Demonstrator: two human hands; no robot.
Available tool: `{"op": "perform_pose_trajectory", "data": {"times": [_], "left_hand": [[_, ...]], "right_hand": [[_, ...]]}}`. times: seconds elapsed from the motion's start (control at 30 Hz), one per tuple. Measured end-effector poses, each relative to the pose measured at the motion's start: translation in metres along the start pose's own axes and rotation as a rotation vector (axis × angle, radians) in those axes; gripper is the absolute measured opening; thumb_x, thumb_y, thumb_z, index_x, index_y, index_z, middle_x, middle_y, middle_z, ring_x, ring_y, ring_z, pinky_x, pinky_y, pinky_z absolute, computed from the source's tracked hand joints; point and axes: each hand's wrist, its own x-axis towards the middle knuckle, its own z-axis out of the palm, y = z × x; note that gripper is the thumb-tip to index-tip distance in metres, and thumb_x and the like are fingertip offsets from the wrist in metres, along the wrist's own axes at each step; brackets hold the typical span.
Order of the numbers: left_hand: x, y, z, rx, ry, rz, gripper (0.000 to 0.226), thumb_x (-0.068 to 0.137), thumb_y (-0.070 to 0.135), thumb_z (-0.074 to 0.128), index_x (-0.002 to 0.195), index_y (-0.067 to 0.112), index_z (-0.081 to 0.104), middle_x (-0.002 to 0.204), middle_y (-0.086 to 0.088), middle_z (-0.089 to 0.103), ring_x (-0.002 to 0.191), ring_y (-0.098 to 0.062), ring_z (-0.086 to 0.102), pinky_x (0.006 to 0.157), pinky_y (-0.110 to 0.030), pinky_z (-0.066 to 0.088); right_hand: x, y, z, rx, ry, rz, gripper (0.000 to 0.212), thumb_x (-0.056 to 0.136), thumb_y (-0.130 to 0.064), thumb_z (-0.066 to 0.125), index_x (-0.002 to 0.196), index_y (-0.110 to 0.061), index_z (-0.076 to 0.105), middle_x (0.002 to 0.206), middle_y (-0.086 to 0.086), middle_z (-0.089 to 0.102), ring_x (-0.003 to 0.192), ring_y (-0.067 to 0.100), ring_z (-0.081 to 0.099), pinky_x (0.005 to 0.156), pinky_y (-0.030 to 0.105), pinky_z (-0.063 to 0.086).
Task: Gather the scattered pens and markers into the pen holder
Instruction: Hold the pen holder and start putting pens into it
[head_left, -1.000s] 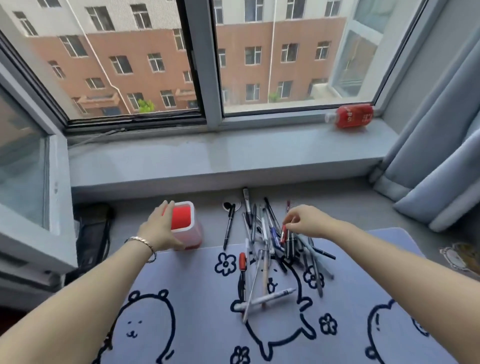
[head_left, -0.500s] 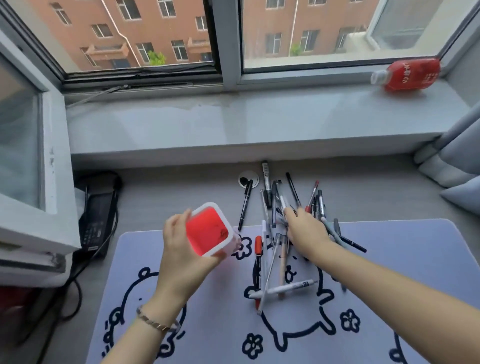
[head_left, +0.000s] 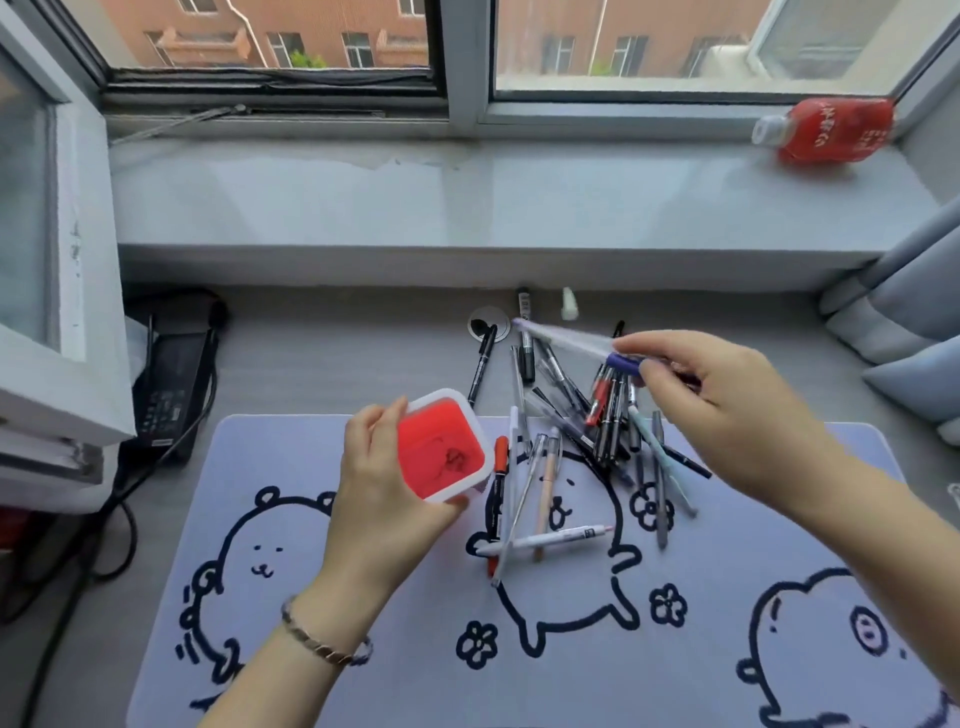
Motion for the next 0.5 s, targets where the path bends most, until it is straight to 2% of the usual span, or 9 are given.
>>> {"op": "perform_pose_trajectory", "data": {"times": [0.07,0.1,0.17,0.2,0.27,0.3,0.33,0.4,0.5], "left_hand": [[0.003,0.006,0.003,-0.005,-0.004,0.037,0.097,0.055,0.023,0.086,0.136,0.014,0.032,0.123,0.004,0.03,0.107,-0.007,0.035,0.085,-0.015,0.033],[0.003,0.009,0.004,-0.014,-0.007,0.054,0.097,0.055,0.024,0.086,0.135,0.014,0.032,0.12,0.006,0.028,0.108,-0.007,0.035,0.084,-0.013,0.032],[0.001,0.014,0.007,-0.016,-0.017,0.083,0.095,0.056,0.023,0.085,0.135,0.015,0.032,0.117,0.011,0.024,0.108,-0.008,0.036,0.084,-0.013,0.033],[-0.002,0.016,0.008,-0.007,-0.024,0.105,0.095,0.057,0.023,0.085,0.135,0.015,0.032,0.116,0.012,0.024,0.108,-0.009,0.036,0.084,-0.014,0.034],[-0.009,0.019,0.009,0.01,-0.05,0.161,0.094,0.056,0.021,0.084,0.135,0.016,0.033,0.118,0.013,0.024,0.111,-0.012,0.039,0.088,-0.019,0.036],[-0.012,0.02,0.01,0.009,-0.071,0.179,0.094,0.056,0.018,0.083,0.136,0.016,0.033,0.119,0.012,0.024,0.113,-0.014,0.04,0.089,-0.021,0.036],[-0.015,0.019,0.011,0.006,-0.091,0.182,0.094,0.055,0.015,0.082,0.136,0.017,0.033,0.121,0.011,0.026,0.117,-0.017,0.04,0.09,-0.022,0.035],[-0.018,0.016,0.011,0.003,-0.094,0.155,0.096,0.054,0.016,0.083,0.136,0.018,0.034,0.122,0.011,0.026,0.118,-0.017,0.041,0.09,-0.02,0.034],[-0.019,0.003,0.005,-0.013,-0.001,0.061,0.097,0.052,0.027,0.087,0.134,0.015,0.036,0.119,0.01,0.029,0.109,-0.007,0.039,0.092,-0.017,0.031]], "right_hand": [[-0.01,-0.024,-0.011,0.061,-0.126,-0.056,0.028,0.089,-0.007,0.045,0.098,-0.022,0.067,0.06,-0.024,0.061,0.052,0.003,0.051,0.048,0.01,0.036],[-0.013,-0.031,-0.012,0.06,-0.197,-0.065,0.028,0.089,-0.008,0.045,0.095,-0.024,0.066,0.058,-0.031,0.059,0.049,0.003,0.049,0.046,0.009,0.035],[-0.013,-0.036,-0.005,0.004,-0.308,-0.058,0.028,0.089,-0.011,0.043,0.095,-0.026,0.066,0.056,-0.028,0.058,0.05,0.002,0.048,0.047,0.01,0.037],[-0.013,-0.037,0.001,-0.037,-0.345,-0.06,0.029,0.089,-0.011,0.042,0.097,-0.024,0.066,0.058,-0.023,0.056,0.054,-0.003,0.05,0.051,0.009,0.038],[-0.011,-0.035,0.021,-0.141,-0.425,-0.095,0.029,0.091,-0.013,0.038,0.106,-0.021,0.062,0.078,-0.017,0.056,0.07,-0.008,0.054,0.063,0.008,0.041],[-0.011,-0.034,0.032,-0.181,-0.465,-0.108,0.029,0.093,-0.016,0.037,0.112,-0.021,0.057,0.09,-0.008,0.057,0.082,-0.003,0.055,0.072,0.013,0.043],[-0.012,-0.033,0.042,-0.19,-0.496,-0.116,0.03,0.094,-0.02,0.037,0.119,-0.025,0.052,0.1,-0.001,0.056,0.094,0.008,0.055,0.082,0.024,0.045],[-0.015,-0.035,0.051,-0.094,-0.48,-0.14,0.033,0.094,-0.031,0.041,0.126,-0.033,0.044,0.108,0.0,0.055,0.099,0.015,0.053,0.086,0.03,0.044],[-0.015,-0.024,0.047,0.046,-0.265,-0.139,0.035,0.089,-0.036,0.049,0.123,-0.03,0.05,0.101,-0.005,0.059,0.084,0.01,0.056,0.077,0.024,0.045]]}}
